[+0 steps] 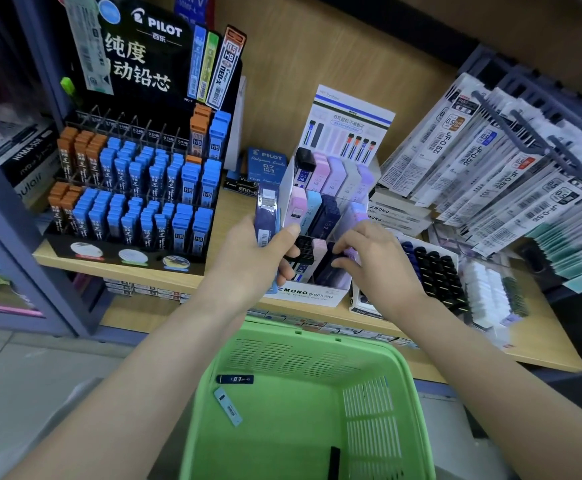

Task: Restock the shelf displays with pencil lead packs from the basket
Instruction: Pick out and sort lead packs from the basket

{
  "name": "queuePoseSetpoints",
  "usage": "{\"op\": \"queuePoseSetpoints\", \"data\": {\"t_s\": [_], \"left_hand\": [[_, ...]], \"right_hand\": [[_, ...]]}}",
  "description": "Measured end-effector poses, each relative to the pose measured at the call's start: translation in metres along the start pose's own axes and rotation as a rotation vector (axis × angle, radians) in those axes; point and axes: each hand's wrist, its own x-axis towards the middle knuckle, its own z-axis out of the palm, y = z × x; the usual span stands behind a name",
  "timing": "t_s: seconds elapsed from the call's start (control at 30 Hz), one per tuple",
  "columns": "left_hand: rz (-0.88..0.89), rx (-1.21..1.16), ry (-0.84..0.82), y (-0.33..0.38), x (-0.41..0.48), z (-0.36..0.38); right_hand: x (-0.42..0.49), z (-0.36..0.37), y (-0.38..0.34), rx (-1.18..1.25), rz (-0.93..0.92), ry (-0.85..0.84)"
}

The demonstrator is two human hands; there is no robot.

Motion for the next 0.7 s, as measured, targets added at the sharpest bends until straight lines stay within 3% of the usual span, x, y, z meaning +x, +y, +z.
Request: {"op": "queuePoseSetpoints", "data": {"t_s": [0.27,0.4,0.53,0.7], "left_hand": [[-0.09,-0.146,-0.041,0.001,-0.001,0.001],[-0.121,-0.126,-0.159,0.001,-0.003,0.001],[-0.135,-0.036,-0.307,-0.001,-0.006,0.006],[-0.141,-0.001,-0.358,-0.005,-0.007,0.01]], "right_hand": [[-0.001,0.004,-0.003,-0.066,-0.046,0.096],[-0.008,-0.013,-0.021,0.39,0.152,0.125],[-0.014,-0.038,-0.042,0.833,0.281,-0.056],[-0.02,-0.053,-0.044,0.977,0.319,-0.185]]}}
